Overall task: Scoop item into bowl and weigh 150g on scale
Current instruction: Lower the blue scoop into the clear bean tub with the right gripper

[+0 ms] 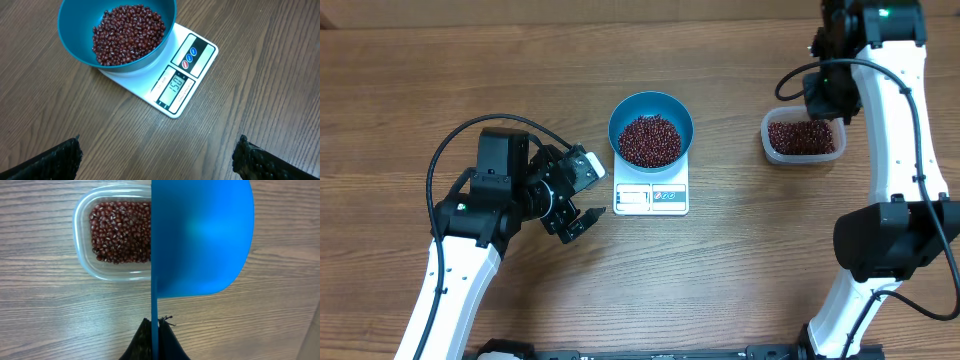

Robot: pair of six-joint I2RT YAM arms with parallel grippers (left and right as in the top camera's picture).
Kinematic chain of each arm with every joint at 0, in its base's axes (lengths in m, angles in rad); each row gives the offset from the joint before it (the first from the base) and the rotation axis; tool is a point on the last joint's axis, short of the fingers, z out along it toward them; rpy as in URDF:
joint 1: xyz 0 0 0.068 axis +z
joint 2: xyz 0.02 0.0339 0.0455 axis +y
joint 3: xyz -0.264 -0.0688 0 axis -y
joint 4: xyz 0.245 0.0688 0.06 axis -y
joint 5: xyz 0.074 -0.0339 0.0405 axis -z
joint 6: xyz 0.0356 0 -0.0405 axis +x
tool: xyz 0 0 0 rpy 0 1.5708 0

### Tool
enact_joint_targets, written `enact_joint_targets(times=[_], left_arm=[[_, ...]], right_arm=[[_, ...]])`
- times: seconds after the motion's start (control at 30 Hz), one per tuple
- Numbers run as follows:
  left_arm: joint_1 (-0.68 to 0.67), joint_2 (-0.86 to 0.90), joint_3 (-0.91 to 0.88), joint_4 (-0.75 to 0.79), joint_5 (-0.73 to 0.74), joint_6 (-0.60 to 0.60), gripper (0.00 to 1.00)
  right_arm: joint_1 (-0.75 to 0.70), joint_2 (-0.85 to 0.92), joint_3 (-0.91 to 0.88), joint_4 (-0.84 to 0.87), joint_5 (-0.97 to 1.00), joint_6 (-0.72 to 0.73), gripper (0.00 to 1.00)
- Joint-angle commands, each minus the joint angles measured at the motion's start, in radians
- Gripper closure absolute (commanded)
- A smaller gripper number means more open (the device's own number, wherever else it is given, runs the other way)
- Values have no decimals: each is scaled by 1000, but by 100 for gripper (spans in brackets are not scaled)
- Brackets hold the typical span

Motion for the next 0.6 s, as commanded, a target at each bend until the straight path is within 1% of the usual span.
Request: enact_joint_targets(times=[0.0,0.2,0.3,0.4,0.57], left_arm=[[4,6,-6,0,2,19,0],[4,6,-6,0,2,19,0],[4,6,-6,0,2,19,1],[4,6,-6,0,2,19,0],[4,6,-6,0,2,19,0]], right_arm=[[7,-35,27,2,32,19,96],[7,-35,27,2,30,42,96],[0,-35,27,2,-2,106,96],[-15,-35,27,2,-93,163,96],[-36,-35,27,2,-174,328,96]])
